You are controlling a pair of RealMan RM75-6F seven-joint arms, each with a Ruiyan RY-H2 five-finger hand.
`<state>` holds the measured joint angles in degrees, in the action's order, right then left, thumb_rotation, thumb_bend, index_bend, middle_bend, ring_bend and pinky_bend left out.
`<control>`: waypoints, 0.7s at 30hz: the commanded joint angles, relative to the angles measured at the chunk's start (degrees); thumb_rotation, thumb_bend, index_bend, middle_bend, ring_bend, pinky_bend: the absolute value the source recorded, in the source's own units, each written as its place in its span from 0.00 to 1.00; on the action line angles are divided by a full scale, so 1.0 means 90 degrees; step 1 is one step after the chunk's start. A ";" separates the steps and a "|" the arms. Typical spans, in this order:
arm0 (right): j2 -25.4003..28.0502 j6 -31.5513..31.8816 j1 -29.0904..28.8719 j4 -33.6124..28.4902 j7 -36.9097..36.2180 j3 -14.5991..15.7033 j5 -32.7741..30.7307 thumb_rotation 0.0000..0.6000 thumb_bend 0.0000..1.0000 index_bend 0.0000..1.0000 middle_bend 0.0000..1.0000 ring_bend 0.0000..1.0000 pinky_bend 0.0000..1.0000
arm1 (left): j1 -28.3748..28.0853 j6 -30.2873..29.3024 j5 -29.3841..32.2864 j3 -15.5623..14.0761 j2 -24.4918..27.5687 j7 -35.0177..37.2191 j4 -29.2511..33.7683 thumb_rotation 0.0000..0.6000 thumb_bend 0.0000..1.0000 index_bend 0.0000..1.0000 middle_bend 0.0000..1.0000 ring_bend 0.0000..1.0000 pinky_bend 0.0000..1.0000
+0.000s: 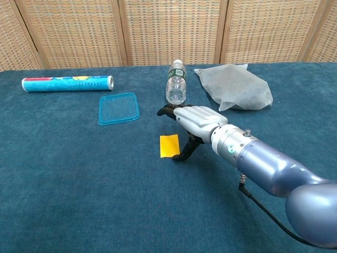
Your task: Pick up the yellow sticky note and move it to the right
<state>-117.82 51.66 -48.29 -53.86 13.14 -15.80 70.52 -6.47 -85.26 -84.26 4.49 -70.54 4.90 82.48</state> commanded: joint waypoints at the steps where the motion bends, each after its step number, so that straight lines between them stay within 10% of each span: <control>1: -0.0038 -0.0060 -0.0020 0.0087 0.0050 -0.0003 -0.0055 1.00 0.32 0.13 0.00 0.00 0.00 | -0.0003 0.0005 0.0004 0.0002 0.0002 -0.0002 -0.0002 1.00 0.17 0.00 0.00 0.00 0.03; 21: 0.0020 0.0454 0.0006 0.0010 -0.0149 -0.0055 0.0200 1.00 0.64 0.15 0.00 0.00 0.00 | 0.0013 -0.0075 -0.0048 -0.0003 0.0018 0.0046 0.0040 1.00 0.17 0.00 0.00 0.00 0.04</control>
<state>-118.30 55.21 -48.60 -52.93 11.58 -16.38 72.11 -6.37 -85.90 -84.66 4.48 -70.40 5.30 82.81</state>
